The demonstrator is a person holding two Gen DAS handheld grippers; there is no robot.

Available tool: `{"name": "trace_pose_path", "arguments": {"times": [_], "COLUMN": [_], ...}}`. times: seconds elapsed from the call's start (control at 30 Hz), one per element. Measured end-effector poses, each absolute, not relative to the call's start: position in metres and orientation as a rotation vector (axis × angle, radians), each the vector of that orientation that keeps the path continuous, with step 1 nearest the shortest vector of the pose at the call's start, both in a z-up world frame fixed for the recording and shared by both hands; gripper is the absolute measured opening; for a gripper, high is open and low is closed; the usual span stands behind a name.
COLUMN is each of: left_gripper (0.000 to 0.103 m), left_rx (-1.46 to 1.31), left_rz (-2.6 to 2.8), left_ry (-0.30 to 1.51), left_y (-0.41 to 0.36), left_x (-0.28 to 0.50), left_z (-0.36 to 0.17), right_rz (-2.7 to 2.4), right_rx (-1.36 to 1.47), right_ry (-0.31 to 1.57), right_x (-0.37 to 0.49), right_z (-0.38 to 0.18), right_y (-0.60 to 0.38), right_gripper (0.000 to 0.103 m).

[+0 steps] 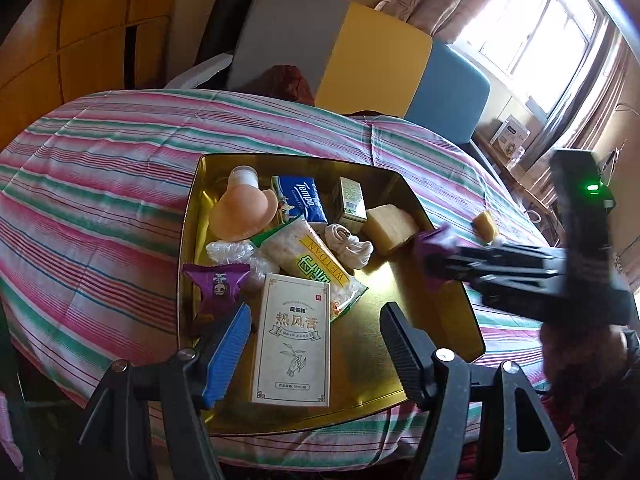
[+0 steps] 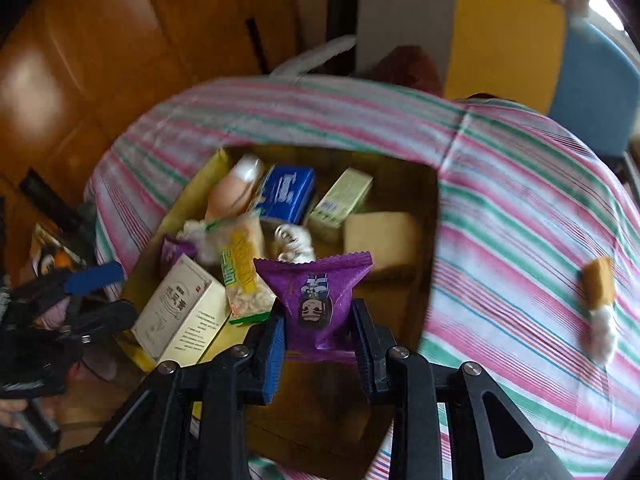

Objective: Organize objects
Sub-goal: 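Carry the purple packet into the gold tray and open the right gripper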

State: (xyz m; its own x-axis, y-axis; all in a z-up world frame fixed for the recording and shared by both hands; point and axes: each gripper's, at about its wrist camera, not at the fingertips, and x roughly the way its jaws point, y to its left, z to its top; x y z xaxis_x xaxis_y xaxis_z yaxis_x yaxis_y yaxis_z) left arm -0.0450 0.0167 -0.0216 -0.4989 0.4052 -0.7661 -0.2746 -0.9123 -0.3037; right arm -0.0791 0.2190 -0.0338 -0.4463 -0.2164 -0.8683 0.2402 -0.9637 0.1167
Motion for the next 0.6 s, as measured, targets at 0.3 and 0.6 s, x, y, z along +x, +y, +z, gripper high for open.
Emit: {"name": "trace_pose_path", "arguments": {"times": [0.3, 0.6], "left_gripper": [0.068, 0.068], "left_rx": [-1.312, -1.31], "left_rz": [2.406, 2.406], "left_ry": [-0.249, -0.237], "left_y": [0.002, 0.005], "left_x": [-0.047, -0.044], "left_z": [-0.032, -0.032], "right_rz": [-2.412, -2.431], "right_rx": [1.687, 1.642], "right_ry": [0.119, 0.052], "right_x": [-0.116, -0.119], "right_z": [-0.088, -0.085], "right_y": [0.196, 0.198], "right_gripper": [0.031, 0.043]}}
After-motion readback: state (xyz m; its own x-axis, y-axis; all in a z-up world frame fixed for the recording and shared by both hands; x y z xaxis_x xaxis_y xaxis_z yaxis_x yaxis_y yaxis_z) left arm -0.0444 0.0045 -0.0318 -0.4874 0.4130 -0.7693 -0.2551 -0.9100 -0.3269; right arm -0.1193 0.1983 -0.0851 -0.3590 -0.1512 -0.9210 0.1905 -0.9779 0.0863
